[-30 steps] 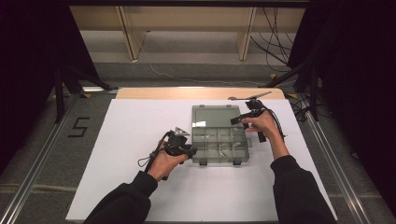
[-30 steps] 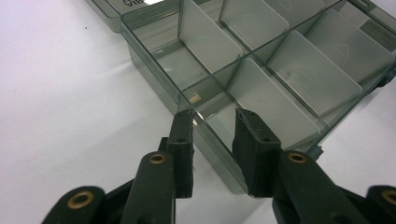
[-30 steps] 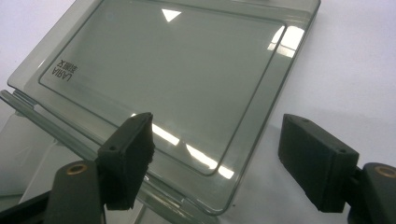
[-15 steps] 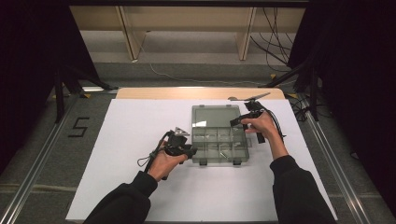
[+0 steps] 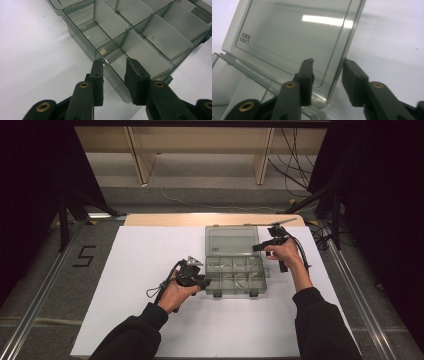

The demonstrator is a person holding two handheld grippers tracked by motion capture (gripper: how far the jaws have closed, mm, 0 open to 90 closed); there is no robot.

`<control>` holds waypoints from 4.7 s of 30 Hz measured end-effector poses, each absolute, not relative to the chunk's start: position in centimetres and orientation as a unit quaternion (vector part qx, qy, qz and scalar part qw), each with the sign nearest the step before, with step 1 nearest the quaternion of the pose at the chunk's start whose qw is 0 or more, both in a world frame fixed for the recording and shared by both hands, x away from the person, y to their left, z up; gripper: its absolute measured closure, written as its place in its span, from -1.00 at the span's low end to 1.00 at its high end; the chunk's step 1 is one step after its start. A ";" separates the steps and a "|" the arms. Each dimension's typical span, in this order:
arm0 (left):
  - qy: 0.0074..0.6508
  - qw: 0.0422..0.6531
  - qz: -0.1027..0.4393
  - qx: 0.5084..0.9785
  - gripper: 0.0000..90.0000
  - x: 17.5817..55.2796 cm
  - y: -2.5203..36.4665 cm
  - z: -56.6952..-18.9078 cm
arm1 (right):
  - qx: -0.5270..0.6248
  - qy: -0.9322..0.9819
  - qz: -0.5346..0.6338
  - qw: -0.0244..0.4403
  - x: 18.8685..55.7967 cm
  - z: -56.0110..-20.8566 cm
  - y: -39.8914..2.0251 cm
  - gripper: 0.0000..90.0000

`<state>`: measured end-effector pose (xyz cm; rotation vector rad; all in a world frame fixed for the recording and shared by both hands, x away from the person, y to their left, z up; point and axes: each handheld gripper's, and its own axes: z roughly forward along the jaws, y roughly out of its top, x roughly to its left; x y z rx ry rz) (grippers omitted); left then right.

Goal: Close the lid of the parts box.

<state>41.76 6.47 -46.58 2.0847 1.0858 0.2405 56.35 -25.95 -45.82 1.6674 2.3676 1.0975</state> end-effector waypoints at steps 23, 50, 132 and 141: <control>0.425 0.379 0.098 0.816 0.51 41.7 6.4 -46.6 | 0.516 0.748 0.414 0.054 54.4 -45.2 -27.4 0.86; 0.406 0.377 0.122 0.823 0.50 41.6 6.4 -46.6 | 0.423 0.748 0.469 0.205 50.7 -46.4 -27.1 0.87; 0.418 0.429 0.223 0.769 0.99 54.8 4.7 -35.6 | 0.401 0.744 0.472 0.252 49.1 -47.0 -27.2 0.87; 0.416 0.433 0.209 0.772 0.99 54.8 4.3 -36.0 | 0.399 0.740 0.480 0.251 49.1 -47.0 -27.1 0.85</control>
